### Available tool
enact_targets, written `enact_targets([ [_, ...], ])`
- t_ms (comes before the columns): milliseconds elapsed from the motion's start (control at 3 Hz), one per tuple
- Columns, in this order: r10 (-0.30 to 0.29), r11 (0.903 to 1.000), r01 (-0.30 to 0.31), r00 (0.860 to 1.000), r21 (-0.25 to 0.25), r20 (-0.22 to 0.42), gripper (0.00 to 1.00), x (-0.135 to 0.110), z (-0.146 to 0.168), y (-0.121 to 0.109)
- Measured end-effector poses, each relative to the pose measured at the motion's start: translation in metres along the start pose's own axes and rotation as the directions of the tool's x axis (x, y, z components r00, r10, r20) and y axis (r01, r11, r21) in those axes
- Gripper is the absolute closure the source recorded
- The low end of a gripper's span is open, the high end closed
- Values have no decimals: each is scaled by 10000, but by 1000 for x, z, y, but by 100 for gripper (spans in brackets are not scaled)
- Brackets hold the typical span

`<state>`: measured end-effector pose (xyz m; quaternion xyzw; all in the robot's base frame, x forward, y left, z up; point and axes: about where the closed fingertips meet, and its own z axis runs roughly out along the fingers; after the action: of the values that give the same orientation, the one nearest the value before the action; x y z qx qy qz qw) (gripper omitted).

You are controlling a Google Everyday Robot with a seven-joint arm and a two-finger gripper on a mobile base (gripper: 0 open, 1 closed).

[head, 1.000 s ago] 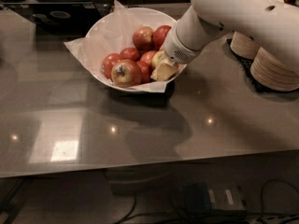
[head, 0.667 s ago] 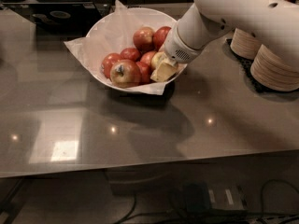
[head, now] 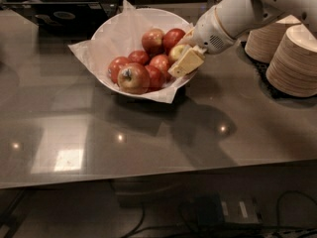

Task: Pick apple from white bowl

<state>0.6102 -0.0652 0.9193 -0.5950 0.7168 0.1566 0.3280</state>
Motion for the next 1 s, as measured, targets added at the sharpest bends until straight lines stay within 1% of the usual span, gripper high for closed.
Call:
enact_targets([
  [333,132,9990,-77,9921,-439,1245,100,-17,-24,-12],
  [667,34,9963,152,9763,-845,2165,100,-36,-39,-17],
  [1000,-392,9826,926,9505,-1608,3081,100,-59,-50,-4],
])
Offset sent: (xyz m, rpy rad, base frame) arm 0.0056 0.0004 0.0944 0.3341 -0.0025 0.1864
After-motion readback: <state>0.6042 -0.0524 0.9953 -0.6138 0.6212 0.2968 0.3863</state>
